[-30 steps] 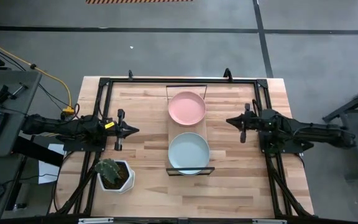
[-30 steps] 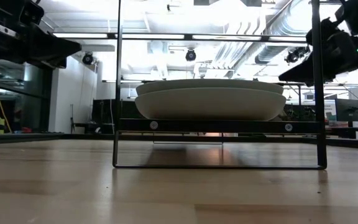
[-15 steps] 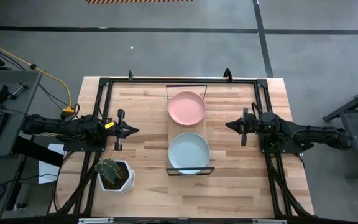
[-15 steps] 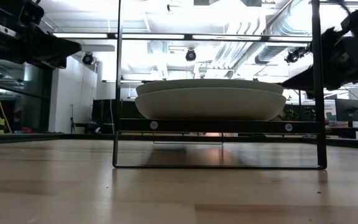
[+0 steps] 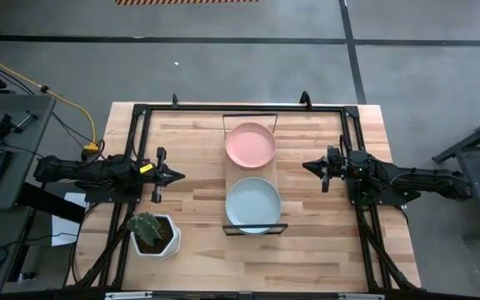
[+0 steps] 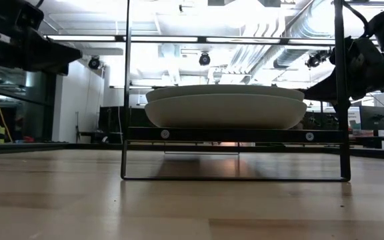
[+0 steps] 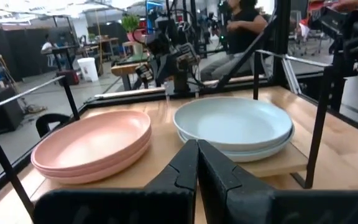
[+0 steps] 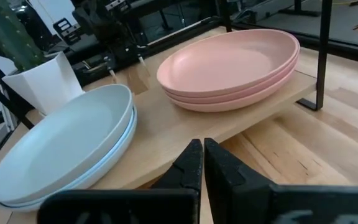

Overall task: Place and stack plates onto a shelf
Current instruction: Return to Home Position

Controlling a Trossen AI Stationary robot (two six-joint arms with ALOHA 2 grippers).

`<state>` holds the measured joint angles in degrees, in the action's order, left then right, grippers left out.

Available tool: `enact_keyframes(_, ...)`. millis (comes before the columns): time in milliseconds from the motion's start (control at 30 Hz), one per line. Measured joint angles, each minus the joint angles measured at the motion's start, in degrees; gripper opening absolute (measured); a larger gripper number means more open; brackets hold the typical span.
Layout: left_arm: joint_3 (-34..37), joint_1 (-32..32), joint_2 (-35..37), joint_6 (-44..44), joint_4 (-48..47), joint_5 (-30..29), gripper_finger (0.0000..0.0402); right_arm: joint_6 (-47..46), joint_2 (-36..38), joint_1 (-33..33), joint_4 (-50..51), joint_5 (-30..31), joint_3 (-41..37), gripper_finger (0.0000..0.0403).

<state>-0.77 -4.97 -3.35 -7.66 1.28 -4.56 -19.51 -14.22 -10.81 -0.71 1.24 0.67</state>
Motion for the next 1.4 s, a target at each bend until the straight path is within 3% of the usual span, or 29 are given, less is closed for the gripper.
enact_keyframes(200, 0.0, 0.0, 3.1, 0.0, -0.4, 0.3, 0.0, 0.3, 1.8, 0.1, -0.1, 0.0, 0.0, 0.0)
enact_keyframes(500, 0.0, 0.0, 3.1, 0.0, -0.2, 0.4, 0.0, 0.0, 14.1, 0.1, -0.3, 0.0, -0.1, 0.0)
enact_keyframes(1400, 0.0, 0.1, 2.9, 0.0, -0.2, 0.3, 0.0, 0.0, 13.8, 0.1, -0.4, 0.0, -0.1, 0.0)
